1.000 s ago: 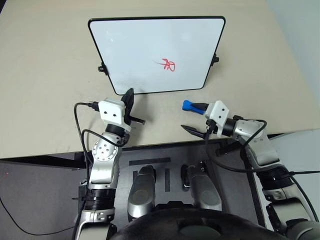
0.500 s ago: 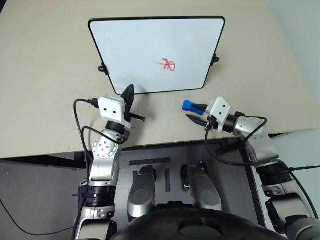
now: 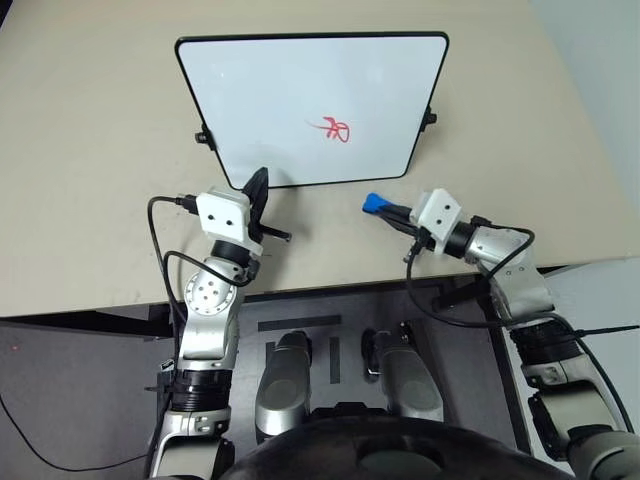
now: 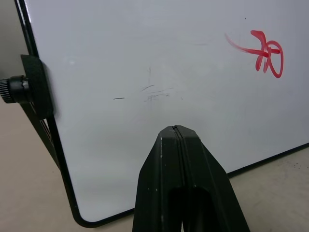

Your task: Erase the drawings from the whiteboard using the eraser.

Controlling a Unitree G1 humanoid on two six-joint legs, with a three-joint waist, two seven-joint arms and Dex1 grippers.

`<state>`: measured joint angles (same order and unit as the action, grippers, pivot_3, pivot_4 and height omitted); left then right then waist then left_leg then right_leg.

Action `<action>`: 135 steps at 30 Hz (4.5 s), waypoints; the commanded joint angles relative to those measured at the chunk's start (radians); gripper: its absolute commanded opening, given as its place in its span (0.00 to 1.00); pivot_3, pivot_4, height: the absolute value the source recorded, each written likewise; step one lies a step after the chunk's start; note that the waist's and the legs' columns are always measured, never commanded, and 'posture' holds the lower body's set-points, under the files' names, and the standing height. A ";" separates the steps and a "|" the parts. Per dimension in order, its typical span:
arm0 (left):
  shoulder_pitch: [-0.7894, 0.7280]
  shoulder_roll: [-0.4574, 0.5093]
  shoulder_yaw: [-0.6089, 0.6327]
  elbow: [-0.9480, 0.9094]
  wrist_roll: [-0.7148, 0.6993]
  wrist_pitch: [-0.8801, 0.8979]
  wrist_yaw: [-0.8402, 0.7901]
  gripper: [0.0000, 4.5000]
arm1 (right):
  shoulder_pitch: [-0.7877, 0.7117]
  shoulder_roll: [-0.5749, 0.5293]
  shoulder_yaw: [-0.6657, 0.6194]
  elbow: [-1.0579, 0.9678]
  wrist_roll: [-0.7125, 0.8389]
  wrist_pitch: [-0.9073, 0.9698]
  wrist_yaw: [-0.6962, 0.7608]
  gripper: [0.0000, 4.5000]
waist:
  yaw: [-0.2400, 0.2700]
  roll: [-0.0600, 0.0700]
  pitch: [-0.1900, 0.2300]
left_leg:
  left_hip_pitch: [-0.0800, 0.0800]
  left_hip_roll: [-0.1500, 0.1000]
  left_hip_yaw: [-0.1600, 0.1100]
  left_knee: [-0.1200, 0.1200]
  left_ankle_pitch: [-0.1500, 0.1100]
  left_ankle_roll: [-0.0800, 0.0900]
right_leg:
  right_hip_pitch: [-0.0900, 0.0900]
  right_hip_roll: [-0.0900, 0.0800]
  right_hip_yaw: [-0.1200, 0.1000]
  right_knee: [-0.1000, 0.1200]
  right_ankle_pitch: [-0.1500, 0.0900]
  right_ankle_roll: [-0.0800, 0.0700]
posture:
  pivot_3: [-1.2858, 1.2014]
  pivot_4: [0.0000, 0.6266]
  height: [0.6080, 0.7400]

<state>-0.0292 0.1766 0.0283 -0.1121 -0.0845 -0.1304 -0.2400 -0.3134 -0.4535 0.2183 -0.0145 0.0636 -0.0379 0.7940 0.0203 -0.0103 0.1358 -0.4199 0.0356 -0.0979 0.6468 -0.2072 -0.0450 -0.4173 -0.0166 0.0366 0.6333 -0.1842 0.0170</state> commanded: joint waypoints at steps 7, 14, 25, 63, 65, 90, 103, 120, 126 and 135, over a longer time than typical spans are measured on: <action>-0.025 -0.010 -0.007 0.000 0.000 -0.031 0.001 0.00 | -0.258 0.007 0.076 0.186 -0.208 -0.406 -0.049 0.00 | -0.001 0.000 0.000 | 0.000 0.000 -0.001 0.000 0.000 0.000 | -0.002 0.000 0.000 0.000 0.001 -0.001 | 0.52 0.24 1.00; -0.021 -0.016 0.000 0.000 0.005 -0.042 0.014 0.00 | -0.401 0.024 0.132 0.538 -0.405 -0.665 -0.226 0.00 | 0.002 0.000 0.000 | -0.001 0.000 -0.001 0.000 -0.002 -0.001 | -0.004 -0.002 0.000 0.001 0.001 -0.002 | 0.52 0.24 1.00; -0.009 -0.014 0.007 -0.006 0.007 -0.050 0.028 0.00 | -0.553 0.032 0.114 0.757 -0.602 -0.815 -0.615 0.00 | -0.002 0.001 0.001 | -0.001 0.001 -0.001 -0.001 -0.003 -0.003 | -0.010 -0.002 0.000 0.009 0.006 -0.007 | 0.52 0.24 1.00; -0.025 -0.010 -0.005 0.001 0.005 -0.045 0.018 0.00 | -0.595 0.056 0.145 0.740 -0.628 -0.837 -0.760 0.00 | -0.007 0.002 0.001 | -0.004 0.002 -0.001 -0.002 -0.006 -0.007 | -0.014 -0.003 0.000 0.003 0.011 -0.008 | 0.52 0.24 1.00; -0.027 -0.011 -0.006 0.004 0.005 -0.046 0.017 0.00 | -0.594 0.067 0.156 0.740 -0.624 -0.835 -0.743 0.00 | -0.007 0.001 0.001 | -0.004 0.002 -0.001 -0.002 -0.005 -0.007 | -0.014 -0.002 0.000 0.002 0.011 -0.008 | 0.52 0.24 1.00; -0.029 -0.012 -0.008 0.010 0.004 -0.051 0.012 0.00 | -0.625 0.129 0.194 0.759 -0.638 -0.845 -0.737 0.00 | -0.008 0.001 0.001 | -0.007 0.002 -0.001 -0.003 -0.007 -0.006 | -0.017 -0.002 -0.001 -0.002 0.012 -0.008 | 0.52 0.24 1.00; -0.028 -0.019 -0.005 0.011 0.007 -0.053 0.017 0.00 | -0.571 0.130 0.245 0.807 -0.645 -0.834 -0.657 0.00 | -0.007 0.001 0.001 | -0.008 0.002 -0.001 -0.002 -0.007 -0.004 | -0.017 -0.003 -0.002 -0.004 0.012 -0.008 | 0.52 0.24 1.00; -0.012 -0.009 -0.001 -0.010 0.002 -0.042 0.004 0.00 | -0.178 -0.049 0.141 0.271 -0.117 -0.485 -0.174 0.00 | 0.000 0.001 0.000 | -0.010 0.002 -0.001 -0.001 -0.007 -0.003 | -0.017 -0.002 -0.004 -0.005 0.012 -0.008 | 0.52 0.24 1.00; -0.026 -0.001 -0.002 -0.001 -0.004 -0.033 -0.006 0.00 | -0.053 -0.125 0.103 0.123 -0.052 -0.295 -0.064 0.06 | -0.005 0.000 0.000 | -0.009 0.002 0.001 0.001 -0.006 -0.001 | -0.015 -0.002 -0.003 -0.006 0.011 -0.007 | 0.52 0.24 1.00; -0.058 0.011 0.006 0.019 -0.010 -0.028 -0.026 0.00 | -0.038 -0.090 0.051 0.067 -0.055 -0.225 -0.077 0.70 | -0.007 0.000 0.000 | -0.002 0.002 0.000 0.001 -0.002 0.000 | -0.008 -0.001 -0.002 -0.004 0.010 -0.006 | 0.52 0.24 1.00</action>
<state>-0.0719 0.1819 0.0283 -0.0776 -0.0855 -0.1508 -0.2604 -0.3538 -0.5460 0.3169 0.1018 -0.0022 -0.2590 0.7336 0.0137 -0.0103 0.1359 -0.4216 0.0378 -0.0979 0.6473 -0.2095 -0.0452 -0.4253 -0.0176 0.0341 0.6289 -0.1741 0.0117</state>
